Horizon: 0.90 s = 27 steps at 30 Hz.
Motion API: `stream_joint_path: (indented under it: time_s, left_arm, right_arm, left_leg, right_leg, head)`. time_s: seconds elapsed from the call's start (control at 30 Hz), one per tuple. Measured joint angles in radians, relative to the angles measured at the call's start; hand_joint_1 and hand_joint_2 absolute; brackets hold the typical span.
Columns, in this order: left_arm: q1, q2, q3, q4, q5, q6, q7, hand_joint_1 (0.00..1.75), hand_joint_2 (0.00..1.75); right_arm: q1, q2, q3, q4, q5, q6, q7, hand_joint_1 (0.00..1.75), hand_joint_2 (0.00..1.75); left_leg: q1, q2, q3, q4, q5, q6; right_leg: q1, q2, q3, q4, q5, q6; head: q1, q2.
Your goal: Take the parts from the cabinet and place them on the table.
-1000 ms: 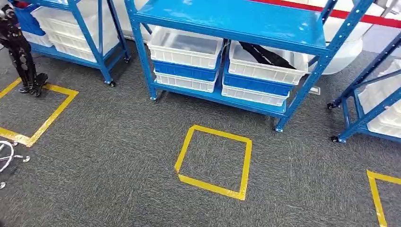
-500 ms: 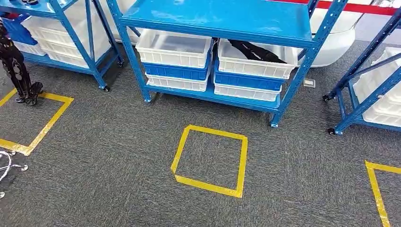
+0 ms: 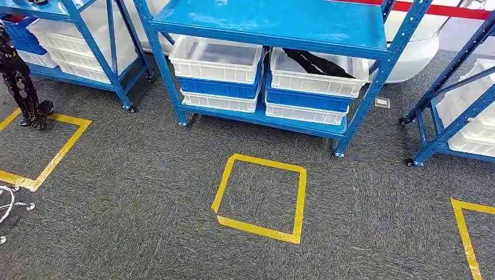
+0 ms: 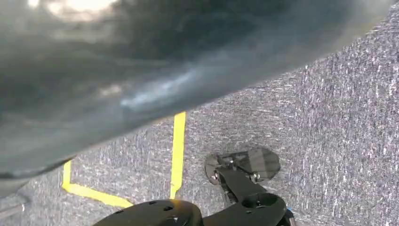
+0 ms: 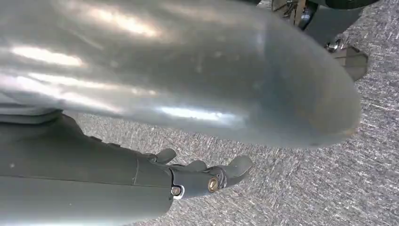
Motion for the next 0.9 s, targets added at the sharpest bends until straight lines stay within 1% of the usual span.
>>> stream_joint_path:
  time_s: [0.03, 0.1, 0.2, 0.27, 0.3, 0.33, 0.37, 0.4, 0.43, 0.47, 0.5, 0.53, 0.57, 0.6, 0.63, 0.67, 0.7, 0.73, 0.8, 0.83, 0.87, 0.9]
  left_arm:
    - [0.000, 0.002, 0.000, 0.000, 0.000, 0.001, -0.001, 0.00, 0.00]
    - [0.000, 0.002, 0.000, 0.000, 0.000, 0.003, -0.001, 0.00, 0.00]
    - [0.000, 0.003, 0.000, 0.000, 0.000, 0.003, -0.001, 0.00, 0.00]
    - [0.000, 0.005, 0.000, 0.000, 0.000, 0.003, -0.001, 0.00, 0.00]
    - [0.000, 0.005, 0.000, 0.000, 0.000, 0.003, -0.001, 0.00, 0.00]
    - [0.000, 0.004, 0.000, 0.000, 0.000, 0.003, -0.001, 0.00, 0.00]
    - [0.000, 0.003, -0.001, 0.000, 0.000, 0.003, -0.002, 0.00, 0.00]
    - [0.000, 0.003, -0.001, 0.000, 0.000, 0.003, -0.002, 0.00, 0.00]
    - [0.000, 0.003, -0.001, 0.000, 0.000, 0.003, -0.002, 0.00, 0.00]
    - [0.000, 0.003, -0.001, 0.000, 0.000, 0.003, -0.002, 0.00, 0.00]
    - [0.000, 0.003, -0.001, 0.000, 0.000, 0.003, -0.002, 0.00, 0.00]
    - [0.000, 0.003, -0.001, 0.000, 0.000, 0.003, -0.002, 0.00, 0.00]
    - [0.000, 0.003, -0.001, 0.000, 0.000, 0.003, -0.002, 0.00, 0.00]
    - [0.000, 0.002, -0.001, 0.000, 0.000, 0.003, -0.002, 0.00, 0.00]
    - [0.000, 0.001, -0.001, 0.000, 0.000, 0.002, -0.002, 0.00, 0.00]
    - [0.000, 0.002, -0.001, 0.000, 0.000, 0.002, -0.002, 0.00, 0.00]
    - [0.000, 0.004, -0.001, 0.000, 0.000, 0.002, -0.002, 0.00, 0.00]
    - [0.000, 0.004, -0.001, 0.000, 0.000, 0.003, -0.002, 0.00, 0.00]
    - [0.000, 0.003, -0.001, 0.000, 0.000, 0.003, 0.000, 0.00, 0.00]
    - [0.000, 0.003, -0.002, 0.000, 0.000, 0.005, 0.006, 0.00, 0.00]
    - [0.000, 0.003, -0.002, 0.000, 0.000, 0.006, 0.009, 0.00, 0.00]
    - [0.000, 0.003, -0.002, 0.000, -0.001, 0.006, 0.010, 0.00, 0.00]
  right_arm:
    - [0.000, 0.000, 0.000, 0.000, 0.002, 0.000, 0.000, 0.00, 0.00]
    - [0.000, 0.002, 0.001, 0.000, 0.005, 0.002, 0.000, 0.00, 0.00]
    - [0.000, 0.005, 0.002, 0.000, 0.005, 0.003, 0.000, 0.00, 0.00]
    - [0.000, 0.008, 0.004, 0.000, 0.005, 0.003, 0.000, 0.00, 0.00]
    - [0.000, 0.008, 0.005, 0.000, 0.005, 0.002, 0.000, 0.00, 0.00]
    - [0.000, 0.008, 0.006, 0.000, 0.005, 0.003, 0.000, 0.00, 0.00]
    - [0.000, 0.007, 0.006, 0.000, 0.005, 0.003, 0.000, 0.00, 0.00]
    - [0.000, 0.006, 0.006, 0.000, 0.005, 0.002, 0.000, 0.00, 0.00]
    - [0.000, 0.007, 0.006, 0.000, 0.005, 0.003, 0.000, 0.00, 0.00]
    - [0.000, 0.006, 0.006, 0.000, 0.005, 0.003, 0.000, 0.00, 0.00]
    - [0.002, 0.006, 0.006, 0.000, 0.005, 0.003, 0.000, 0.00, 0.00]
    - [0.005, 0.005, 0.006, 0.000, 0.005, 0.002, 0.000, 0.00, 0.00]
    - [0.007, 0.004, 0.006, 0.000, 0.005, 0.002, 0.000, 0.00, 0.00]
    - [0.007, 0.003, 0.006, 0.000, 0.005, 0.003, 0.000, 0.00, 0.00]
    - [0.006, 0.002, 0.006, 0.000, 0.005, 0.002, 0.000, 0.00, 0.00]
    - [0.005, 0.003, 0.007, 0.000, 0.005, 0.003, 0.000, 0.00, 0.00]
    - [0.003, 0.006, 0.007, 0.000, 0.005, 0.003, 0.000, 0.00, 0.00]
    - [0.003, 0.006, 0.007, 0.000, 0.005, 0.003, 0.000, 0.00, 0.00]
    - [0.005, 0.004, 0.007, 0.000, 0.006, 0.003, 0.000, 0.00, 0.00]
    - [0.005, 0.003, 0.007, 0.000, 0.006, 0.003, 0.000, 0.00, 0.00]
    - [0.006, 0.004, 0.007, 0.000, 0.006, 0.003, 0.000, 0.00, 0.00]
    - [0.006, 0.003, 0.007, 0.000, 0.007, 0.003, 0.000, 0.00, 0.00]
  left_leg:
    - [-0.001, 0.000, -0.001, 0.002, -0.002, 0.004]
    - [-0.002, 0.000, -0.001, 0.003, -0.004, 0.006]
    - [-0.005, 0.000, -0.003, 0.009, -0.008, 0.013]
    - [-0.008, 0.000, -0.006, 0.012, -0.010, 0.018]
    - [-0.008, 0.000, -0.005, 0.007, -0.006, 0.023]
    - [0.004, 0.001, 0.005, -0.012, 0.005, 0.034]
    - [0.007, 0.005, 0.010, -0.021, 0.011, 0.036]
    - [0.010, 0.006, 0.010, -0.023, 0.014, 0.040]
    - [0.012, 0.006, 0.009, -0.023, 0.013, 0.040]
    - [0.012, 0.007, 0.007, -0.023, 0.013, 0.040]
    - [0.012, 0.007, 0.006, -0.023, 0.013, 0.040]
    - [0.014, 0.006, 0.007, -0.022, 0.012, 0.038]
    - [0.017, 0.005, 0.008, -0.022, 0.011, 0.036]
    - [0.023, 0.004, 0.011, -0.021, 0.009, 0.031]
    - [0.027, 0.004, 0.014, -0.019, 0.007, 0.022]
    - [0.024, 0.005, 0.016, -0.017, 0.002, 0.010]
    - [0.019, 0.006, 0.015, -0.013, -0.006, -0.002]
    - [0.017, 0.006, 0.017, -0.016, -0.005, -0.007]
    - [0.023, 0.007, 0.025, -0.024, -0.001, -0.017]
    - [0.028, 0.008, 0.025, -0.023, -0.006, -0.024]
    - [0.032, 0.001, 0.020, 0.000, -0.021, -0.024]
    - [0.031, -0.006, -0.005, 0.056, -0.054, -0.022]
  right_leg:
    - [-0.004, 0.000, 0.000, 0.000, 0.001, 0.001]
    - [-0.005, 0.000, 0.001, 0.000, 0.001, 0.002]
    - [-0.007, 0.000, 0.002, 0.000, 0.001, 0.003]
    - [-0.009, 0.000, 0.002, -0.004, 0.003, 0.008]
    - [-0.008, 0.000, 0.006, -0.011, 0.006, 0.013]
    - [-0.003, 0.000, 0.007, -0.011, 0.005, 0.018]
    - [-0.005, 0.001, -0.006, 0.009, -0.007, 0.017]
    - [-0.004, 0.003, -0.029, 0.057, -0.033, 0.011]
    - [-0.004, 0.003, -0.068, 0.136, -0.067, 0.007]
    - [-0.006, 0.003, -0.116, 0.231, -0.104, 0.005]
    - [-0.007, 0.003, -0.148, 0.295, -0.119, 0.010]
    - [-0.009, 0.003, -0.155, 0.302, -0.111, 0.019]
    - [-0.010, 0.003, -0.136, 0.261, -0.089, 0.032]
    - [-0.014, 0.002, -0.093, 0.175, -0.052, 0.048]
    - [-0.018, -0.001, -0.040, 0.073, -0.015, 0.061]
    - [-0.024, -0.011, 0.000, -0.013, 0.004, 0.067]
    - [-0.013, -0.003, 0.010, -0.015, 0.003, 0.049]
    - [-0.012, 0.001, 0.007, -0.012, 0.003, 0.028]
    - [-0.005, 0.002, 0.005, -0.010, 0.002, 0.008]
    - [-0.008, 0.005, 0.010, -0.013, 0.004, -0.002]
    - [-0.013, 0.006, 0.013, -0.015, 0.003, -0.010]
    - [-0.012, 0.006, 0.015, -0.015, 0.000, -0.016]
  head:
    - [-0.001, 0.000]
    - [0.000, 0.000]
    - [0.000, 0.000]
    - [0.000, 0.000]
    - [-0.002, 0.000]
    - [0.000, 0.000]
    - [0.001, 0.000]
    - [0.004, 0.000]
    - [0.007, 0.000]
    - [0.006, 0.000]
    - [0.006, 0.000]
    - [0.006, 0.000]
    - [0.006, 0.000]
    - [0.007, 0.000]
    - [0.006, 0.000]
    - [0.010, 0.000]
    - [0.015, 0.000]
    - [0.007, 0.000]
    - [0.007, 0.000]
    - [0.006, 0.000]
    - [0.005, 0.000]
    - [0.003, 0.000]
